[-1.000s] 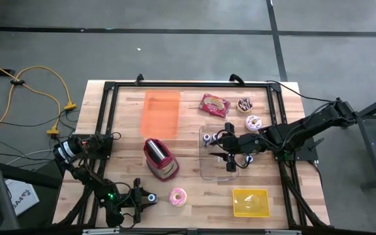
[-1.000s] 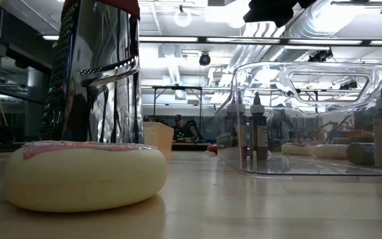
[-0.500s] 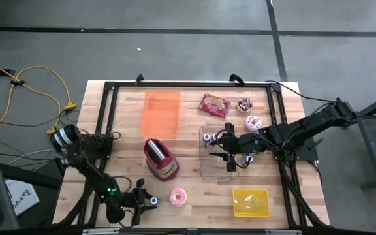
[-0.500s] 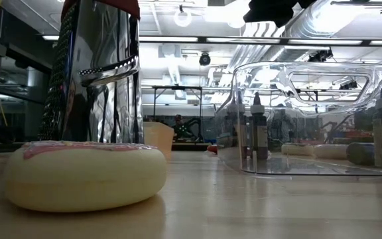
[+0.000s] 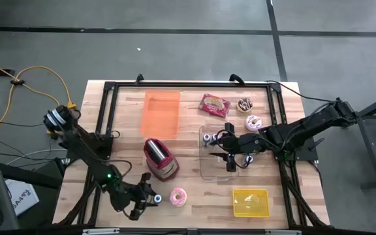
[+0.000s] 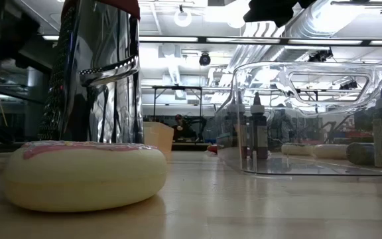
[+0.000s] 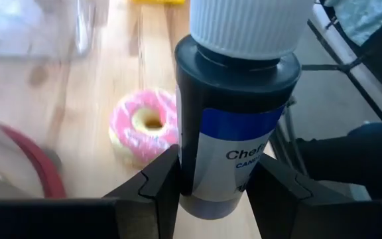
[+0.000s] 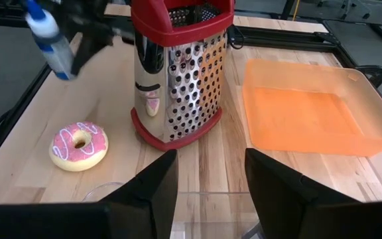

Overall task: Pick & Place Food Item
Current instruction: Put the bottom left blue food coloring bottle into the transparent bin

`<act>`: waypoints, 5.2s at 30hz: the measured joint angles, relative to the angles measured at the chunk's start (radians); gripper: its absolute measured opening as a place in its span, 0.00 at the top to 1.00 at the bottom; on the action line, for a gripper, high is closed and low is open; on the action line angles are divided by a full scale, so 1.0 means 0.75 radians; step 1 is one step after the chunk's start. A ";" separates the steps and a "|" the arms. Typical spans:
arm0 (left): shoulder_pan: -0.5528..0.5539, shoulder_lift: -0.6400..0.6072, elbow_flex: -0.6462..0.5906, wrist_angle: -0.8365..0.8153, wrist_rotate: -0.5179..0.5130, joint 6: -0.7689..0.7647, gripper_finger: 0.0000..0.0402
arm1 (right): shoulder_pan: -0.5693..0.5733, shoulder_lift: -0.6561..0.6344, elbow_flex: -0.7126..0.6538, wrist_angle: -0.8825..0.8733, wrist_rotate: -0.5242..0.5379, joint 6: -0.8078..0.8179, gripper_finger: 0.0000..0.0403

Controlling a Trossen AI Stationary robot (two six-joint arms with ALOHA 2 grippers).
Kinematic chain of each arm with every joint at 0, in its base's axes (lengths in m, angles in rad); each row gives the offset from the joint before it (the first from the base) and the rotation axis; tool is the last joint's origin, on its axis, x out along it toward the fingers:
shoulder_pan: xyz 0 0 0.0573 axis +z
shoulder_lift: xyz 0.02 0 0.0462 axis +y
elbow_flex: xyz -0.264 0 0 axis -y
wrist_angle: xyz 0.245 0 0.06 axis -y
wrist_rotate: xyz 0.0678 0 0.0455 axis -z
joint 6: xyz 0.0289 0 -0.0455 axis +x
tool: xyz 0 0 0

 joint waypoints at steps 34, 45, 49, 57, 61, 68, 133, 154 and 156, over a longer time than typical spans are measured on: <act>0.638 -0.226 0.930 -1.182 0.461 0.626 0.65 | 0.000 0.000 0.000 0.029 0.000 0.000 0.60; 1.045 -0.096 1.055 -1.342 0.780 0.833 0.65 | 0.000 0.000 -0.001 0.030 0.000 0.000 0.60; 1.130 0.023 1.121 -1.412 0.863 0.911 0.65 | 0.000 0.000 -0.001 0.029 0.000 0.000 0.60; 1.235 0.251 1.294 -1.654 0.944 1.118 0.65 | 0.000 0.000 0.000 0.028 0.000 0.000 0.60; 1.264 0.331 1.331 -1.699 0.979 1.198 0.65 | 0.000 0.000 -0.001 0.030 0.000 0.000 0.60; 1.301 0.419 1.338 -1.692 1.008 1.244 0.65 | 0.000 0.000 -0.001 0.029 0.000 0.000 0.60; 1.234 0.489 1.337 -1.576 0.903 0.723 0.65 | -0.013 0.000 -0.001 0.038 0.001 -0.144 0.60; 1.235 0.489 1.337 -1.557 0.904 0.725 0.65 | -0.011 0.000 -0.001 0.221 -0.220 -0.002 0.60; 1.235 0.489 1.337 -1.557 0.904 0.730 0.65 | -0.012 0.000 -0.001 0.256 -0.216 0.067 0.60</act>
